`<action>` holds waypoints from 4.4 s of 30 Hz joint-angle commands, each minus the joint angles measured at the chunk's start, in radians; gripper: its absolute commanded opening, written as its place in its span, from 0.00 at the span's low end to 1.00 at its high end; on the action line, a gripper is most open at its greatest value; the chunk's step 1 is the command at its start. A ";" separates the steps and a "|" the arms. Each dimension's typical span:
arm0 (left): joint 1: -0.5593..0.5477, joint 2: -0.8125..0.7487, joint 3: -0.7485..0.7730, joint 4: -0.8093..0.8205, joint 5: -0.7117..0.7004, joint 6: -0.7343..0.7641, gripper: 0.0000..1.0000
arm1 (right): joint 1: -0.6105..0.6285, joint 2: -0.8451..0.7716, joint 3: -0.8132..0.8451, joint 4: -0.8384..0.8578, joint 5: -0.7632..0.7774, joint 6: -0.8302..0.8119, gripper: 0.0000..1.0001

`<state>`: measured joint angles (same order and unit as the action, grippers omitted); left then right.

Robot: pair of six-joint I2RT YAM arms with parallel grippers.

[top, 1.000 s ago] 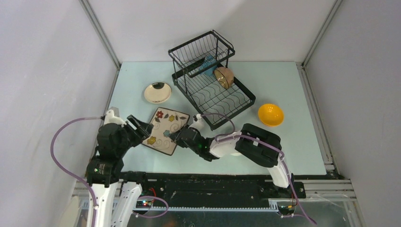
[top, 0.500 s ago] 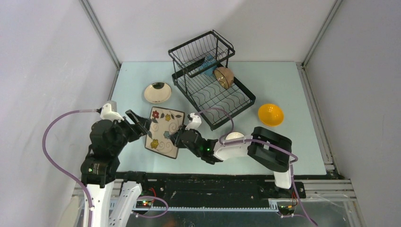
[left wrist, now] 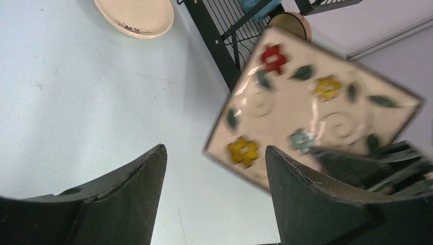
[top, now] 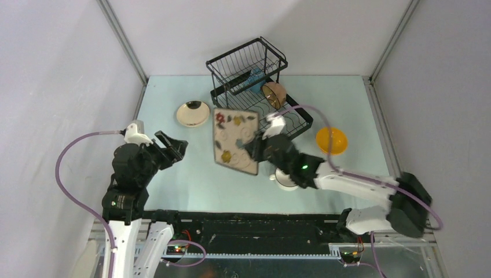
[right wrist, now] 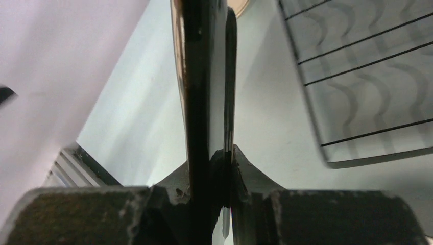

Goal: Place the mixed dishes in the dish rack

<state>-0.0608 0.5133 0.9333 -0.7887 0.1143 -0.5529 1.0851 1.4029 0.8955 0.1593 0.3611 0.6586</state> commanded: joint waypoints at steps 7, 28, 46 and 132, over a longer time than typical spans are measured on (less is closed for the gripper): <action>-0.190 0.111 -0.188 0.318 -0.140 -0.286 0.98 | -0.524 -0.529 0.017 -0.142 -0.304 -0.078 0.00; -0.565 0.998 0.128 0.629 -0.460 -0.501 0.99 | -0.925 -0.638 0.184 -0.211 -0.369 -0.232 0.00; -0.611 1.272 0.225 0.520 -0.481 -0.643 0.62 | -0.926 -0.492 0.294 -0.134 -0.499 -0.298 0.00; -0.793 0.675 -0.159 0.523 -0.646 -0.709 0.56 | -0.585 0.340 0.966 -0.024 -0.105 -0.835 0.00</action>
<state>-0.8703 1.2129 0.7929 -0.2642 -0.4942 -1.2835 0.4938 1.7847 1.7882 -0.1478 0.2031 -0.1902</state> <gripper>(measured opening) 0.557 0.207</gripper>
